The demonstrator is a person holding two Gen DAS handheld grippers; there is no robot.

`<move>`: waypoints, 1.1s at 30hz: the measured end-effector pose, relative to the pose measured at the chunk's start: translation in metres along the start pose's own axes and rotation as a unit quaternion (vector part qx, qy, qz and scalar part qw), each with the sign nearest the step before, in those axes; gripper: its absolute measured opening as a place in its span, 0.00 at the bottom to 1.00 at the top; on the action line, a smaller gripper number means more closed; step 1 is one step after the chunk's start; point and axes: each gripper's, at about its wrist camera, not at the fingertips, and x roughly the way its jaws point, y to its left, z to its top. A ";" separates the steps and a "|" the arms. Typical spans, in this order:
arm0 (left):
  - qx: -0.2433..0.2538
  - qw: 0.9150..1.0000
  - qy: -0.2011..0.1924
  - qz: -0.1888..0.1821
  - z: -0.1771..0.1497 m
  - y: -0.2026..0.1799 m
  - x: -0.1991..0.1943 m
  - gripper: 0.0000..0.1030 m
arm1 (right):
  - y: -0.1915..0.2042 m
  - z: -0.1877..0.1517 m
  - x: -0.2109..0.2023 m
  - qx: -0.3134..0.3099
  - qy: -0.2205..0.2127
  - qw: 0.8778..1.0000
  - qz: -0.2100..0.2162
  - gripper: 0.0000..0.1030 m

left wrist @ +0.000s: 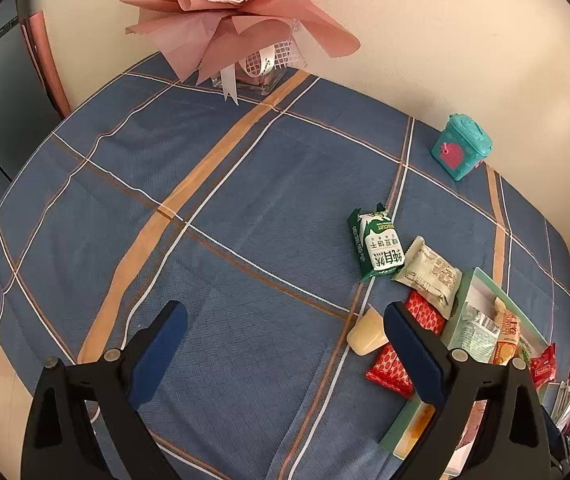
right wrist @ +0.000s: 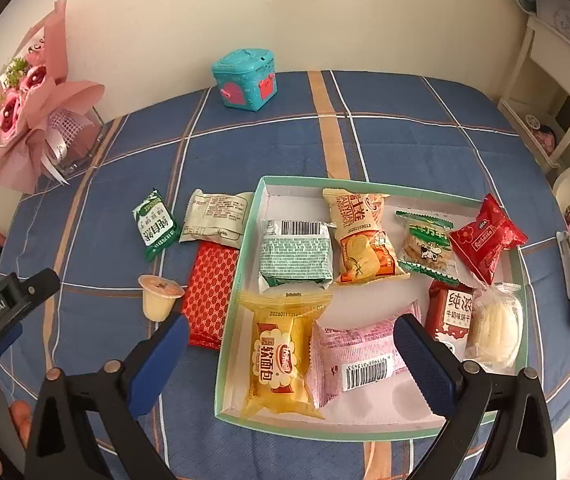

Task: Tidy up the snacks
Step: 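Move both open tools back from the tray toward the snack pile, then lower the left tool around the beige pudding cup and close it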

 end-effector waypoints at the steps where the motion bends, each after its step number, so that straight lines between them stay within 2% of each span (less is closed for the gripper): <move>1: 0.000 1.000 0.001 0.000 0.000 0.000 0.001 0.96 | 0.000 0.000 0.001 0.000 0.000 1.000 0.001 1.00; 9: 0.016 1.000 -0.003 -0.008 0.006 -0.006 0.012 0.96 | 0.008 0.006 0.012 -0.007 0.000 1.000 0.001 1.00; 18: 0.031 0.999 -0.029 -0.023 0.016 -0.016 0.020 0.96 | 0.022 0.014 0.025 -0.022 0.004 1.000 0.001 1.00; 24: 0.032 0.998 0.000 -0.047 0.017 -0.021 0.038 0.96 | 0.027 0.017 0.035 -0.026 0.016 1.000 0.004 1.00; 33: 0.041 0.993 0.077 -0.073 0.003 -0.037 0.073 0.96 | 0.025 0.012 0.049 -0.031 0.043 0.999 -0.013 1.00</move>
